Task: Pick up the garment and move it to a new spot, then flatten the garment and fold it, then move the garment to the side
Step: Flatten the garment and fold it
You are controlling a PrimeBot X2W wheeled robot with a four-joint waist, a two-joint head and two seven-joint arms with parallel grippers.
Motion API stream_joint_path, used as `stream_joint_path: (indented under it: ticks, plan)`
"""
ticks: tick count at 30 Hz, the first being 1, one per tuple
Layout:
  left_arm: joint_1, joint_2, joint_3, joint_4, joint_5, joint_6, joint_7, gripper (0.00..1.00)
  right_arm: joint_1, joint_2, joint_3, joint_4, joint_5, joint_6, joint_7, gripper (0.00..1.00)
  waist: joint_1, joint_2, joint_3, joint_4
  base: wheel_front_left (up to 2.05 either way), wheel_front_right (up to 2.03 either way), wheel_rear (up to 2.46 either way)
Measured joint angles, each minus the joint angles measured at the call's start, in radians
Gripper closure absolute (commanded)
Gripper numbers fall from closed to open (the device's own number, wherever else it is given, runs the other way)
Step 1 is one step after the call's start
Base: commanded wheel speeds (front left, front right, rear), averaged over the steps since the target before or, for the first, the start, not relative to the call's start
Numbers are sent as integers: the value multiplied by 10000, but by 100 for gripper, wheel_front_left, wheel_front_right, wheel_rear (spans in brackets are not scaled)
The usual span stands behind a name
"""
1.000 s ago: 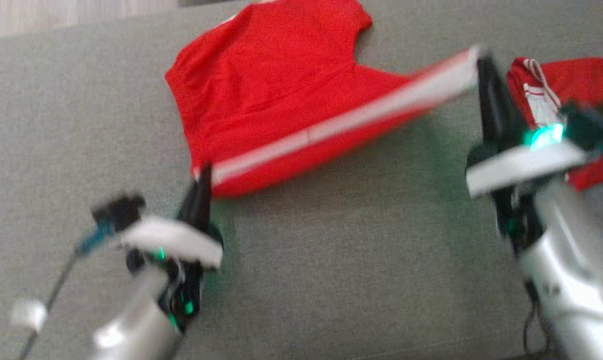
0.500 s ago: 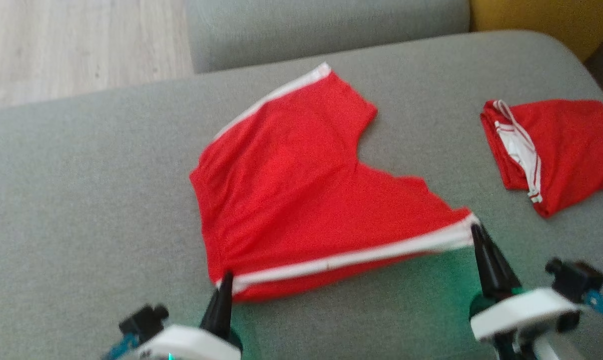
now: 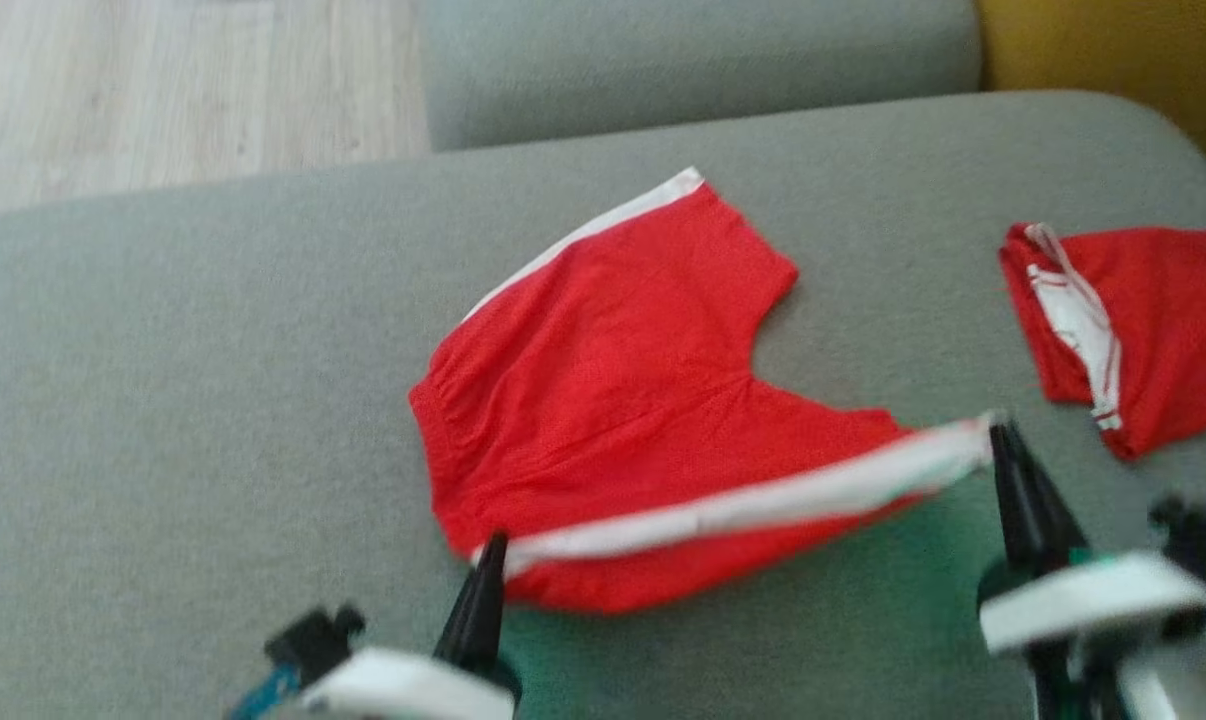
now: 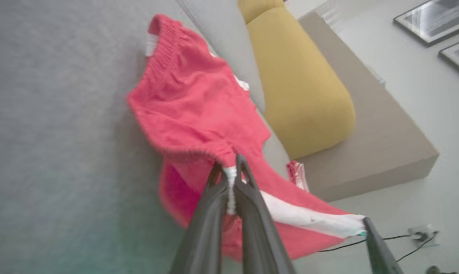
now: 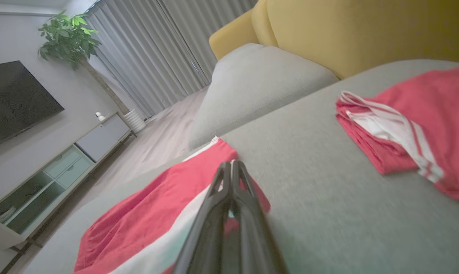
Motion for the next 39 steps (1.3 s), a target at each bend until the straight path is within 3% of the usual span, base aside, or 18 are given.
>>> stream_joint_path:
  ticks: [8, 18, 35, 36, 37, 38, 39]
  plan:
    - [-2723, -320, -159, -571, -832, 0, 430, 100, -3681, 159, -286, 719, -654, 0, 625, 100, 4, 0, 1174, 623, 0, 0, 0]
    - [-4565, -683, 240, 88, -1281, 0, 205, 100, -7253, 115, 128, 3741, -1540, 0, 736, 100, 3, -1, 2659, 1507, 0, 0, 0]
    - [-5997, -1484, 1189, 1546, -445, 0, 12, 100, -10793, 42, 213, 7869, -3369, 0, -430, 99, 2, -1, 4099, 2295, 0, 0, 0]
    - [-6026, -1496, 1195, 1569, -435, 0, -6, 76, -10920, 96, 221, 8052, -3432, 0, -483, 58, 2, -1, 4146, 2276, 0, 0, 0]
    - [-6060, -1501, 1195, 1609, -359, 0, -29, 24, -11004, 142, 215, 8220, -3490, 0, -587, 0, 2, -1, 4182, 2256, 0, 0, 0]
    - [-6099, -1503, 1195, 1636, -251, 0, -29, 0, -11051, 174, 188, 8395, -3561, 0, -717, 0, 1, -1, 4206, 2234, 0, 0, 0]
    - [-6142, -1507, 1181, 1682, -184, 0, -33, 0, -11064, 190, 178, 8562, -3630, 0, -815, 0, 1, -1, 4218, 2208, 0, 0, 0]
